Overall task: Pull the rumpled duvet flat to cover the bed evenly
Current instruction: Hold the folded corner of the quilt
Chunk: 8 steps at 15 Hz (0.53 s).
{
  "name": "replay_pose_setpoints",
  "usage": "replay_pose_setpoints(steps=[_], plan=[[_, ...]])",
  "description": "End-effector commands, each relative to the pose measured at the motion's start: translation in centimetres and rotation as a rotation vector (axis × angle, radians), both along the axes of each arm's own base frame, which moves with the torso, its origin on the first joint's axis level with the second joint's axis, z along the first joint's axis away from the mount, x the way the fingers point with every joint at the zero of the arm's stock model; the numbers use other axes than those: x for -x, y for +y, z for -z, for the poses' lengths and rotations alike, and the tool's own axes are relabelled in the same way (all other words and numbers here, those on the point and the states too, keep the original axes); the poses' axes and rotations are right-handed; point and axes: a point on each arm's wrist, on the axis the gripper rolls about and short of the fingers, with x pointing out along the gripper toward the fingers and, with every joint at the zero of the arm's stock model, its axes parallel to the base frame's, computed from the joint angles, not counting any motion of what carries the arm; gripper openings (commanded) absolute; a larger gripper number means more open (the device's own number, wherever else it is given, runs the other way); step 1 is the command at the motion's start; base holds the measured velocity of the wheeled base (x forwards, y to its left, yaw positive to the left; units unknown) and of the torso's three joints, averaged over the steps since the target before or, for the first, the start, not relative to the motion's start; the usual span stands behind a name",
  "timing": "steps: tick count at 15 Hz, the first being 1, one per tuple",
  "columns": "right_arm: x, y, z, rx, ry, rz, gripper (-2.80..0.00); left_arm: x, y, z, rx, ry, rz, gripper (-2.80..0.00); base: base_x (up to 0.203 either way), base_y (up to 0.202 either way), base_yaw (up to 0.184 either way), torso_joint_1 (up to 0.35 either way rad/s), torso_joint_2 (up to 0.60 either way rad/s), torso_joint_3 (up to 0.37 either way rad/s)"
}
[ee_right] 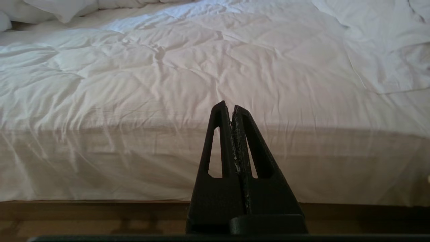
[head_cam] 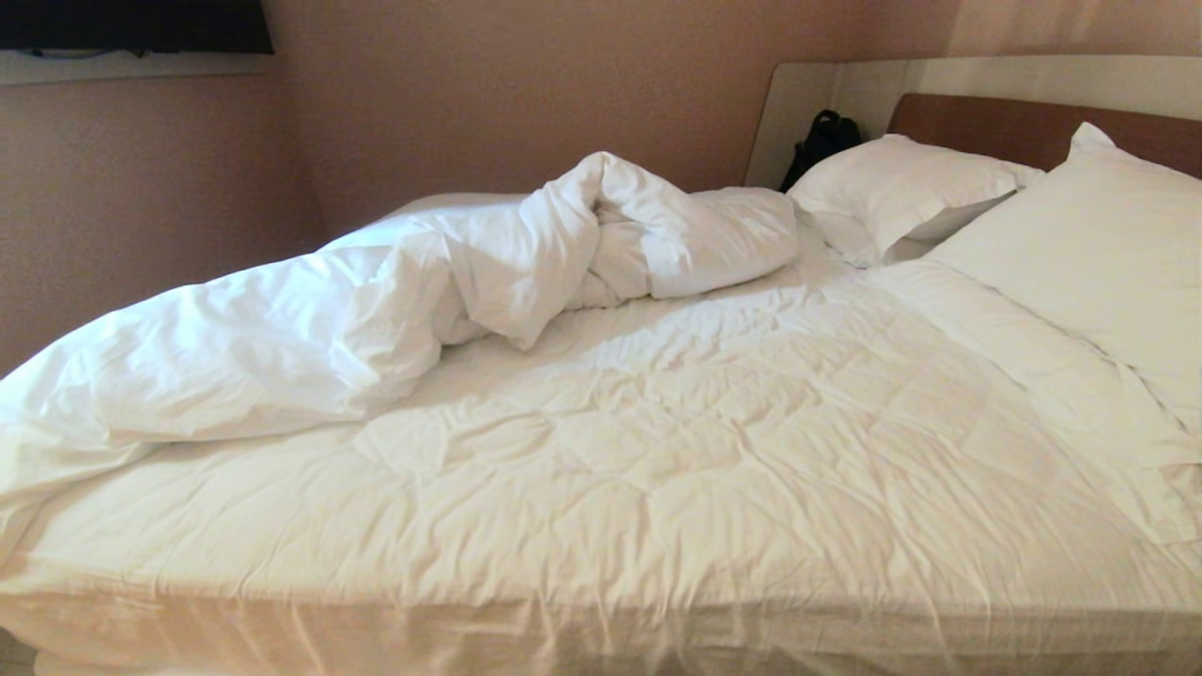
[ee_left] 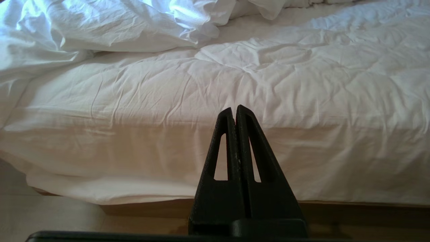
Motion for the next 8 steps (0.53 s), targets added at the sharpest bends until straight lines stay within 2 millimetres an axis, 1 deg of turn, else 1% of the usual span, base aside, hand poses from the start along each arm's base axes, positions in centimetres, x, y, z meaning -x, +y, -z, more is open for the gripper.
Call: replay_pose_setpoints(steps=[1, 8], plan=[[-0.01, 0.00, 0.00, 0.000, 0.002, 0.000, -2.80, 0.00, 0.00, 0.00, 0.000, 0.000, 0.001, -2.80, 0.000, 0.000, 0.000, 0.000, 0.00, 0.000], [-0.01, 0.00, 0.00, 0.000, 0.002, 0.000, -2.80, 0.00, 0.00, -0.02, 0.000, -0.002, -0.002, -2.80, 0.000, 0.000, 0.000, 0.000, 0.00, 0.000]])
